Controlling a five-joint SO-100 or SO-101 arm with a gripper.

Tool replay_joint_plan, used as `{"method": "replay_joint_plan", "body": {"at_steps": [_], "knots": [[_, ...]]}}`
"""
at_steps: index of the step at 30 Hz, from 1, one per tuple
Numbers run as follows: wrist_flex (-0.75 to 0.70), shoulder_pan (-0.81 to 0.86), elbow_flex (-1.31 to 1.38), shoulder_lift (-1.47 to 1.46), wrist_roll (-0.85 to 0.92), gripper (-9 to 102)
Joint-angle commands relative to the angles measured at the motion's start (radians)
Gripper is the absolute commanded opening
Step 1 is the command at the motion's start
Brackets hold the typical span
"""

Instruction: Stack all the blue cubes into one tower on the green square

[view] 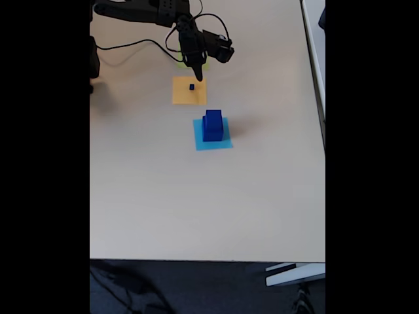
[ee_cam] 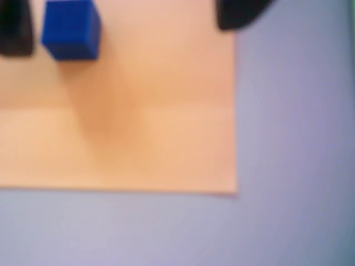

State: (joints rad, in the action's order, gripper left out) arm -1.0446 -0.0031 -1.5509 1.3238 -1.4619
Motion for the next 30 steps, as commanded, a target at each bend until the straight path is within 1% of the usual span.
{"method": "replay_joint_plan", "body": {"at_steps": [1, 13, 30], "knots": [[0.023, 0.012, -0.015, 0.089, 0.017, 16], [0.087, 0.051, -0.08, 0.084, 0.072, 16], [0.13, 0.08, -0.127, 0.034, 0.106, 15]]}}
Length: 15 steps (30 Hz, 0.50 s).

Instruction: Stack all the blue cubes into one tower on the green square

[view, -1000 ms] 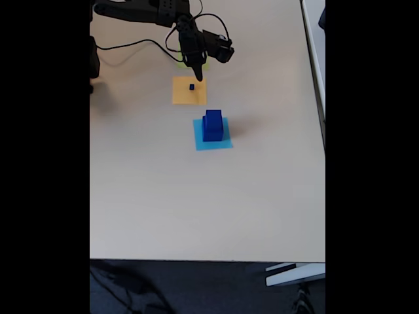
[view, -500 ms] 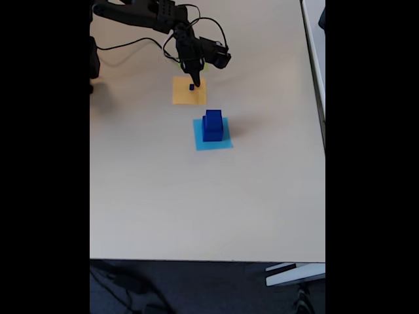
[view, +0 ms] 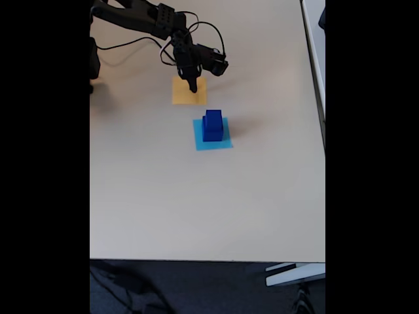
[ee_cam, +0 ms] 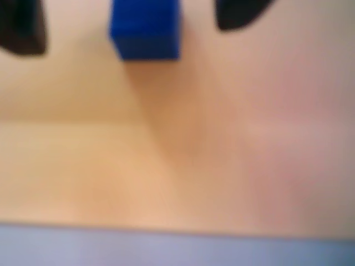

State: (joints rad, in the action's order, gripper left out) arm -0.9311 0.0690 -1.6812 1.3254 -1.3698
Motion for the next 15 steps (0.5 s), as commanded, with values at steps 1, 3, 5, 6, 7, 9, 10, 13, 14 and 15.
{"method": "replay_joint_plan", "body": {"at_steps": [1, 3, 5, 6, 7, 9, 10, 13, 14, 15], "knots": [[0.02, 0.011, 0.003, 0.029, 0.018, 15], [0.018, 0.014, 0.003, 0.028, 0.023, 15], [0.014, 0.014, 0.002, 0.025, 0.025, 14], [0.014, 0.014, -0.002, 0.025, 0.023, 14], [0.014, 0.014, -0.003, 0.023, 0.021, 14], [0.012, 0.012, -0.005, 0.017, 0.017, 14], [0.012, 0.011, -0.006, 0.014, 0.012, 14], [0.012, 0.008, -0.012, 0.005, 0.006, 14], [0.012, 0.006, -0.015, 0.005, 0.005, 14], [0.012, 0.005, -0.017, 0.003, 0.002, 14]]}}
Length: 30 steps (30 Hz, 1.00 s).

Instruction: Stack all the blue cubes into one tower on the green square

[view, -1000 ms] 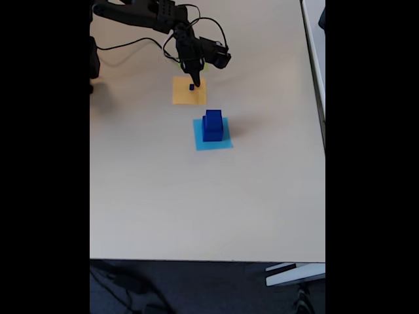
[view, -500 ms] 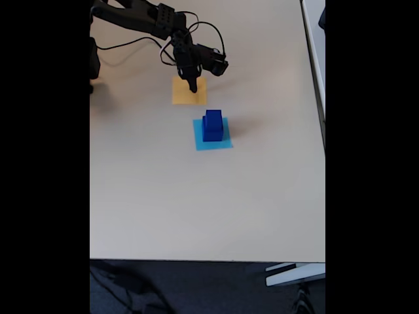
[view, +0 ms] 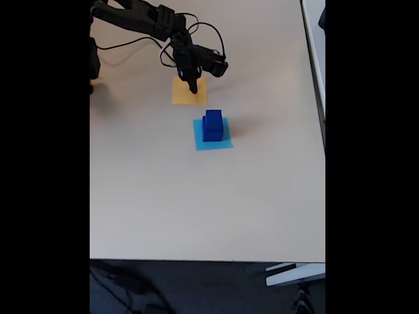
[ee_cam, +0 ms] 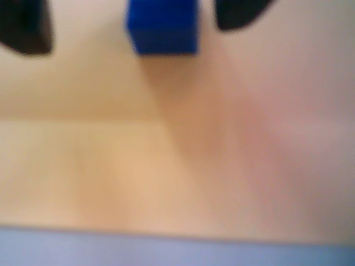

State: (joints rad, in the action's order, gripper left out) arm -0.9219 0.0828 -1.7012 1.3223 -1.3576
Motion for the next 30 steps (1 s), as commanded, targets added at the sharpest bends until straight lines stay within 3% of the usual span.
{"method": "replay_joint_plan", "body": {"at_steps": [1, 30], "knots": [[0.003, -0.011, 0.003, 0.003, -0.012, 14], [0.012, -0.025, 0.0, -0.021, -0.018, 11]]}}
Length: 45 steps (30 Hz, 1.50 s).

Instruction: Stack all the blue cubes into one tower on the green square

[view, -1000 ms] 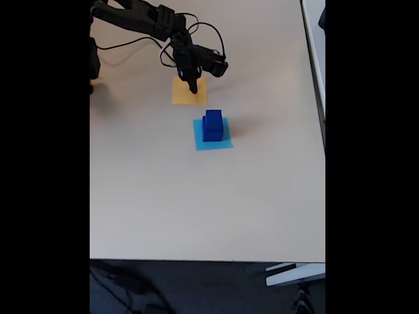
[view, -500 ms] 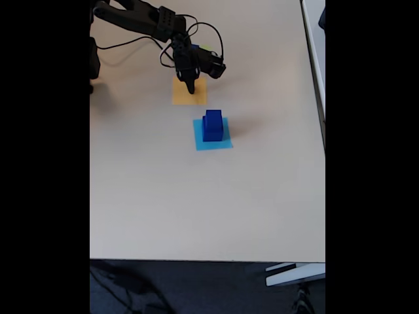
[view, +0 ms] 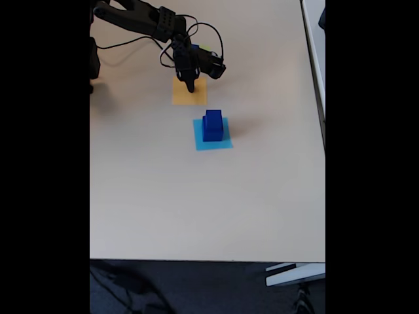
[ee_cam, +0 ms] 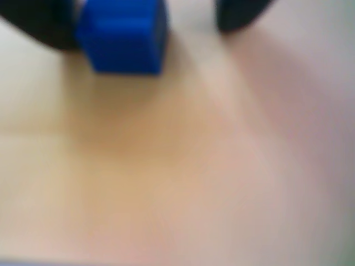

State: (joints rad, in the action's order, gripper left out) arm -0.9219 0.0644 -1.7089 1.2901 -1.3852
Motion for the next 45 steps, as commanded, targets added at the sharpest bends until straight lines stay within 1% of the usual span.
{"method": "replay_joint_plan", "body": {"at_steps": [1, 13, 31, 37, 45], "knots": [[0.014, -0.005, 0.009, 0.011, 0.012, 11], [0.025, -0.006, 0.032, 0.011, 0.028, 9], [0.041, -0.02, 0.037, 0.028, 0.044, 3], [-0.018, -0.044, 0.04, 0.083, 0.02, 2], [-0.051, -0.051, 0.06, 0.16, 0.032, 2]]}}
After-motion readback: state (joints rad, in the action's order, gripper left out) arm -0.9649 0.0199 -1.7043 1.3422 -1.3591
